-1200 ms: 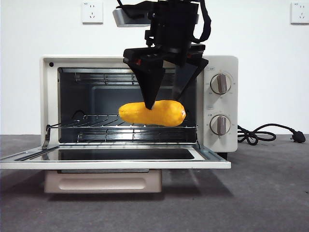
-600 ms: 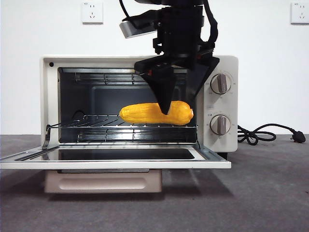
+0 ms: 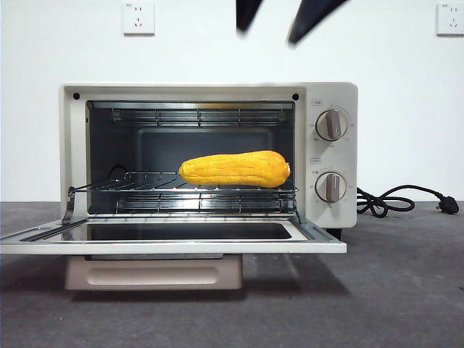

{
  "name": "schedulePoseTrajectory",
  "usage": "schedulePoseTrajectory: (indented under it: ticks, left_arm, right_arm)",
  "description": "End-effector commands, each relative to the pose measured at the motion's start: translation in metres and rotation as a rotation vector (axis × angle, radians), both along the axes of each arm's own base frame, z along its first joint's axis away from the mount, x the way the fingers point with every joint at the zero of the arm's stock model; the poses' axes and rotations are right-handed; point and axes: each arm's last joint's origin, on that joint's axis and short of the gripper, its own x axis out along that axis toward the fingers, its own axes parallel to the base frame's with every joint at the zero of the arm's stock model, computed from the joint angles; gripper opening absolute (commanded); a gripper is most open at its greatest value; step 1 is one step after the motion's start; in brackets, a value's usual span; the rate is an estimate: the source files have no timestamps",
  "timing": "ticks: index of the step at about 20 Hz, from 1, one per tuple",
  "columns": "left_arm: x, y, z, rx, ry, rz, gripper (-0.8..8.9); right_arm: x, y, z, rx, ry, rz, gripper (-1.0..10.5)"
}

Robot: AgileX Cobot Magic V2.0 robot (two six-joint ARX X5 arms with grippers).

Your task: Take the corn from the table,put the corn in the oven

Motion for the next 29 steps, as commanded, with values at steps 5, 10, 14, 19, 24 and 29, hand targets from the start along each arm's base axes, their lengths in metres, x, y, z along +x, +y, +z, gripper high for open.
schedulePoseTrajectory:
  ticks: [5, 10, 14, 19, 24, 29]
  left_arm:
    - [0.046, -0.009, -0.012, 0.007, 0.05, -0.002, -0.08]
    - [0.095, 0.04, -0.037, -0.176, 0.169, 0.107, -0.08]
    - [0.12, 0.063, -0.076, -0.263, 0.274, 0.186, -0.08]
    - [0.142, 0.066, -0.119, -0.233, 0.433, 0.207, -0.08]
    - [0.155, 0.065, -0.148, -0.249, 0.538, 0.195, -0.08]
    - [0.162, 0.052, -0.173, -0.276, 0.64, 0.127, -0.08]
  right_arm:
    - [-0.065, -0.063, 0.055, 0.214, -0.099, -0.033, 3.8]
    - [-0.1, -0.103, 0.064, 0.217, -0.091, -0.061, 3.8]
    - [-0.113, -0.119, 0.065, 0.204, -0.1, -0.077, 3.8]
    - [-0.115, -0.121, 0.063, 0.18, -0.085, -0.075, 3.8]
    - [-0.115, -0.121, 0.064, 0.182, -0.09, -0.072, 3.8]
    - [-0.115, -0.121, 0.064, 0.184, -0.092, -0.073, 3.8]
